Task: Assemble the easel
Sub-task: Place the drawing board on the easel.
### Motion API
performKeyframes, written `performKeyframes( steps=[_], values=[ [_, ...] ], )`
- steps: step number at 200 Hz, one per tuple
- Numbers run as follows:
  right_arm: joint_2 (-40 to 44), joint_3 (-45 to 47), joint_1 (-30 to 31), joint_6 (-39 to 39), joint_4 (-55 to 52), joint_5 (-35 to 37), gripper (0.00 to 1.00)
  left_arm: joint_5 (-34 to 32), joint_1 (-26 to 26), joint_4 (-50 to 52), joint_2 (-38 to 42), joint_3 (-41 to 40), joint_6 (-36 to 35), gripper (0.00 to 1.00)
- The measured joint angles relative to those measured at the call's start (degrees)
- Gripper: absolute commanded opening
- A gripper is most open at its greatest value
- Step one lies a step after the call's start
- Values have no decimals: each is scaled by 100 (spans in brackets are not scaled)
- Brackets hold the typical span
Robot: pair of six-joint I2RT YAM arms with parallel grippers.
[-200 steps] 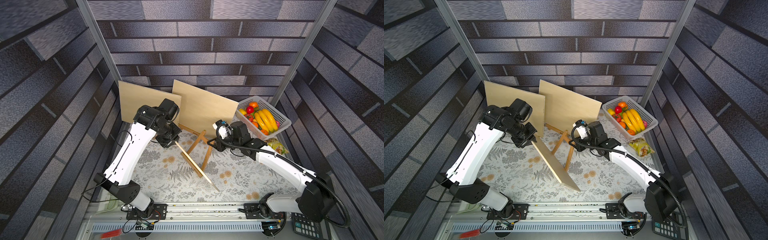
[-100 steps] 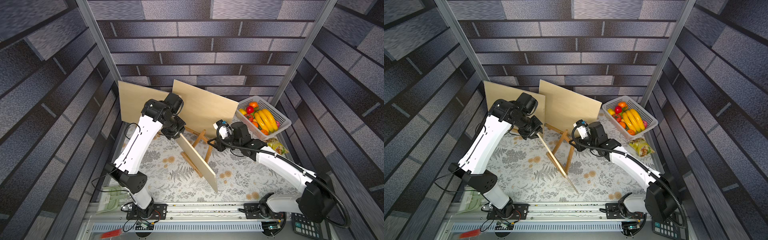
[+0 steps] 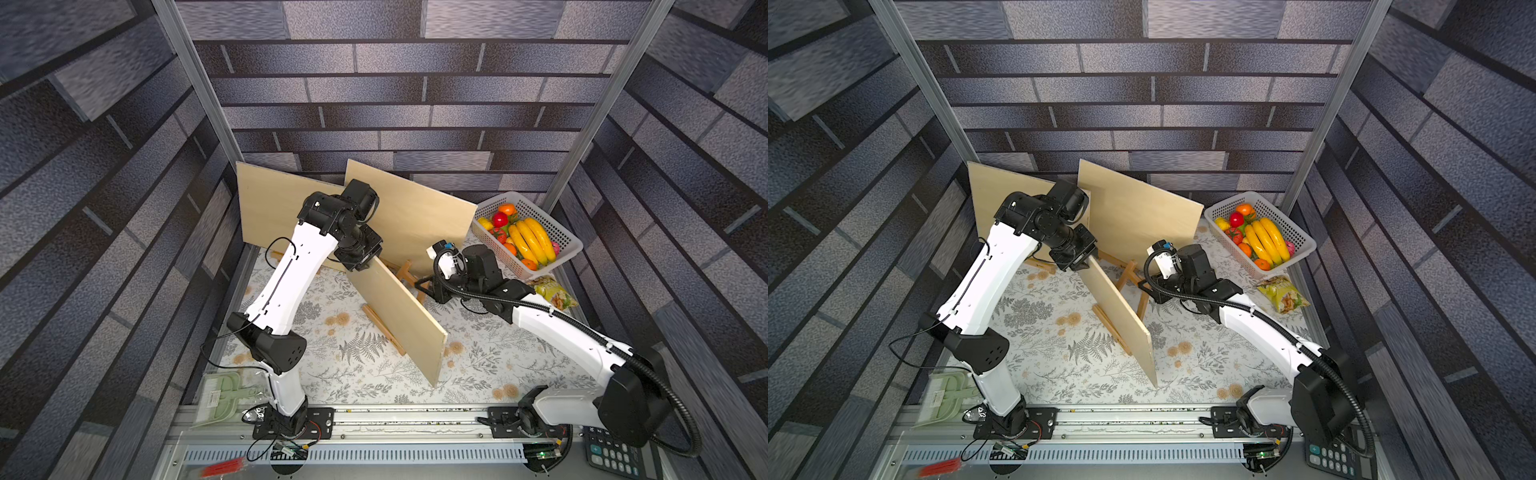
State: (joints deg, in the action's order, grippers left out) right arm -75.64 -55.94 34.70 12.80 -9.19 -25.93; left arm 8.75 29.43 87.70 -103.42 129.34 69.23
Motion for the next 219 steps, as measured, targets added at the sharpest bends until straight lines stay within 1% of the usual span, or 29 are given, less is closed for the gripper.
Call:
performKeyframes(
  steps=[41, 59, 118, 131, 143, 151, 179, 192, 219],
  values=[
    [35, 74, 4, -17, 72, 35, 6, 0, 28, -2, -164, 186, -22, 37],
    [46, 90, 7, -22, 83, 44, 7, 4, 50, 17, -293, 343, -22, 42],
    [92, 181, 7, -24, 205, 66, 10, 20, 142, 140, -811, 992, -20, 44],
    [101, 197, 7, -35, 221, 81, 15, 13, 162, 164, -844, 1038, -20, 44],
    [105, 212, 7, -33, 232, 87, 28, 4, 166, 184, -861, 1071, -17, 43],
    [107, 234, 7, -120, 203, 33, 33, -4, 168, 199, -863, 1084, -20, 42],
    [63, 597, 28, -308, -387, -94, 41, -26, 177, 236, -896, 1141, -15, 40],
    [98, 623, -22, -350, -446, -114, 45, -28, 177, 251, -896, 1152, -7, 40],
    [125, 625, -87, -385, -562, -144, 46, -46, 177, 291, -896, 1172, -9, 41]
  ],
)
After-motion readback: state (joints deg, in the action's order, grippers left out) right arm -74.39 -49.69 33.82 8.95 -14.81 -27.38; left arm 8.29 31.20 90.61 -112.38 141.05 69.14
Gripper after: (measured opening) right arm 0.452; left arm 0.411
